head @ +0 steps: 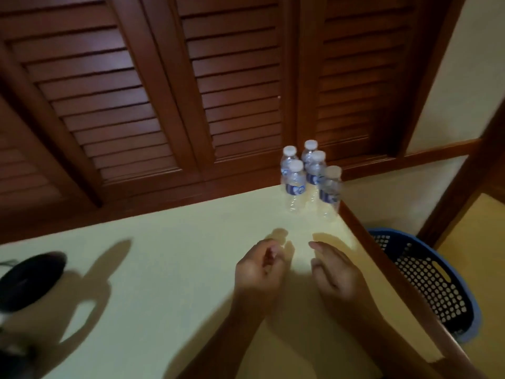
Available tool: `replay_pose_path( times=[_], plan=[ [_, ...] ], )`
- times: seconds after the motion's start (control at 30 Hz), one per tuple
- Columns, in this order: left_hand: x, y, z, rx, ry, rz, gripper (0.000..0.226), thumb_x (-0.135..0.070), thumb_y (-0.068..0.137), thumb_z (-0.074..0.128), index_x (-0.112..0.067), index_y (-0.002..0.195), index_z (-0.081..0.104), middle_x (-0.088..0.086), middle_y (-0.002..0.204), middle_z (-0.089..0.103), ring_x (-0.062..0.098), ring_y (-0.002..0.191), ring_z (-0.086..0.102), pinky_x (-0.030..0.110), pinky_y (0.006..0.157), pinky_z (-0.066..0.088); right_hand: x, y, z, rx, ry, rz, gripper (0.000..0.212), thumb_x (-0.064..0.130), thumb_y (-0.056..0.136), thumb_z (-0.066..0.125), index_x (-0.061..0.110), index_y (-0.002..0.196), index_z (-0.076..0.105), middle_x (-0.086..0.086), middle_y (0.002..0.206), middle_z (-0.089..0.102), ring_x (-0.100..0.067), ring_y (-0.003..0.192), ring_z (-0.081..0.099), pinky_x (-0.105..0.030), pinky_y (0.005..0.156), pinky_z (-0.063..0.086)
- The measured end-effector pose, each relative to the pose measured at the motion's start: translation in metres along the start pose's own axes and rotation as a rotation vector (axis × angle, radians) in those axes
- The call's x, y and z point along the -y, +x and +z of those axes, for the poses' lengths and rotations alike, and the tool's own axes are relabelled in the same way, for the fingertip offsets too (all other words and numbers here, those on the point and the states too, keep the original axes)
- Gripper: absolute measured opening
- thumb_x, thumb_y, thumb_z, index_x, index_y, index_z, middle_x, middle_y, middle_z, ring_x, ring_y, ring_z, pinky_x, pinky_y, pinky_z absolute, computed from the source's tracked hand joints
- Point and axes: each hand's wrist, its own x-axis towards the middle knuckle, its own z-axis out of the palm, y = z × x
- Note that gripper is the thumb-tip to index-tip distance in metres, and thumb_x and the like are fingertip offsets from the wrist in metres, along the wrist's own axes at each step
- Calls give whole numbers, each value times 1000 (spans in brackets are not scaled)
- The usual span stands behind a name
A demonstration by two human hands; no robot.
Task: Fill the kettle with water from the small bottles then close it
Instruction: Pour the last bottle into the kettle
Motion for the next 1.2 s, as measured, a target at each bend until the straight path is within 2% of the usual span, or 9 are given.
replay_pose_path(
  times=[0.1,0.23,0.37,0.5,0.73,0.87,1.0,1.13,1.2],
  plan=[
    [4,-36,-54,-61,-15,-57,17,-19,103,62,-33,106,71,-18,99,75,4,95,71,16,81,54,42,-17,35,109,38,-124,41,39,102,47,36,143,49,22,140,51,7,128,43,-8,104,27],
    [6,-79,-120,-231,-81,-115,35,-6,104,60,-38,109,71,-20,104,76,3,101,72,14,85,53,99,-47,77,224,178,-292,40,34,102,49,29,142,53,16,141,56,3,132,47,-18,109,37],
    [14,-122,-178,-404,-60,-140,32,-6,103,62,-32,120,71,-18,111,77,4,111,71,25,96,56,154,-75,108,285,275,-432,38,19,101,57,22,139,58,15,135,60,4,129,51,-14,106,38],
    [16,-166,-230,-570,-68,-170,30,-4,102,62,-28,117,73,-14,110,77,7,110,72,34,98,58,203,-104,134,365,344,-521,38,19,100,58,25,138,58,18,135,59,1,128,52,-20,105,42],
    [15,-238,-320,-808,-47,-136,31,0,101,62,-27,111,74,-8,105,78,17,105,75,38,91,60,291,-165,170,417,497,-692,34,17,96,58,23,129,65,23,124,62,-1,119,59,-9,96,40],
    [29,-260,-379,-862,-38,-119,32,-3,100,64,-32,111,73,-8,105,78,19,103,75,38,91,60,341,-191,207,471,552,-720,35,15,97,59,21,132,63,22,126,62,0,119,59,-10,96,43],
    [56,-263,-445,-859,-53,-127,23,-9,101,65,-25,116,72,-11,104,77,13,101,75,37,90,61,396,-206,252,486,545,-687,34,21,100,57,26,134,60,24,124,60,3,119,56,-12,95,45],
    [92,-255,-516,-786,-38,-163,25,-12,102,63,-26,121,70,-17,106,72,10,103,72,37,94,61,451,-207,301,408,510,-655,36,30,99,53,26,134,61,28,120,57,9,117,53,-8,93,44],
    [114,-246,-548,-755,-43,-177,25,-16,103,63,-30,123,68,-17,105,71,8,104,69,35,94,60,474,-203,327,338,453,-696,35,26,98,55,20,132,63,25,116,58,12,112,55,-4,90,43]
  ],
)
